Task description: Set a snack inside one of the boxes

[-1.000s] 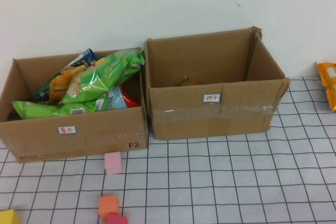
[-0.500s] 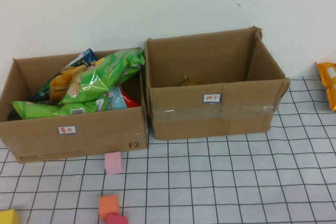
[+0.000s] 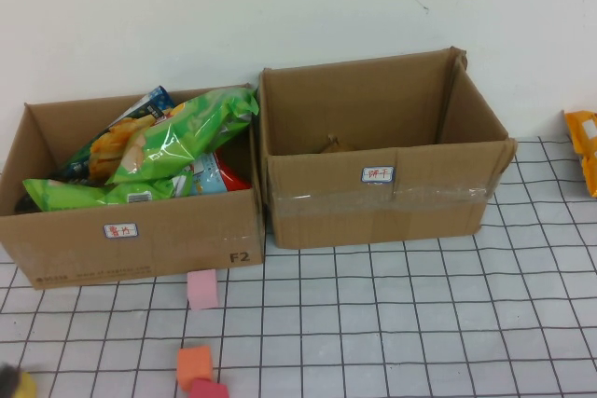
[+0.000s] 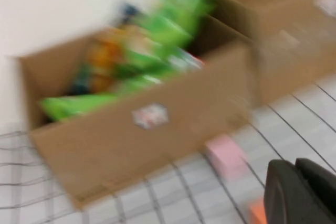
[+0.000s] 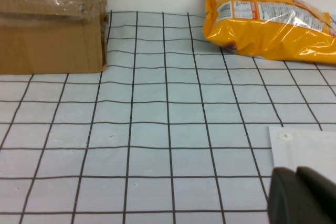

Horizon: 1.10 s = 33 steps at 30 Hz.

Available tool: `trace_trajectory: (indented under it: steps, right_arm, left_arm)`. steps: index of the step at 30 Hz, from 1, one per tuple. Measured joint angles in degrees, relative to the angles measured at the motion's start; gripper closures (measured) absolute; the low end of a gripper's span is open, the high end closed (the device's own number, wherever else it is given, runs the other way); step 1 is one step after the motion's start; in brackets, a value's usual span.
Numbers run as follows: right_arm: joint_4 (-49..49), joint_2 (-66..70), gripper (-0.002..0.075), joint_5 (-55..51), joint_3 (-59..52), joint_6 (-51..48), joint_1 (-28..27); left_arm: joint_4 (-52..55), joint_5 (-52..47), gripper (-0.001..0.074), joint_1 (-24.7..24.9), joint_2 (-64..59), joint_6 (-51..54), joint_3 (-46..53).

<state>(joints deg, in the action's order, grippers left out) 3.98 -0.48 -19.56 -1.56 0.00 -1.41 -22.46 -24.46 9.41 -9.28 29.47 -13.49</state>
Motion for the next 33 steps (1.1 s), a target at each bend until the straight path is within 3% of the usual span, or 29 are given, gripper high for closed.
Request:
trace_trajectory:
  steps: [4,10,15,21,33]
  right_arm:
    - [0.0,0.0,0.0727,0.0,0.0,0.0,0.0]
    - [0.0,0.0,0.0727,0.0,0.0,0.0,0.0]
    - [0.0,0.0,0.0727,0.0,0.0,0.0,0.0]
    - [0.0,0.0,0.0727,0.0,0.0,0.0,0.0]
    - [0.0,0.0,0.0727,0.0,0.0,0.0,0.0]
  left_arm:
    - [8.4,11.6,0.0736,-2.4,3.7,-12.5,5.9]
    - [10.5,16.7,0.0736,-8.7,9.2,-16.8,13.3]
    - [13.0,15.2,0.0736,-10.2,9.8,-17.6,15.0]
    - [15.6,6.7,0.0736,-10.2,9.8,-21.0,15.0]
    - [15.6,5.8,0.0736,-10.2,9.8,-21.7,14.8]
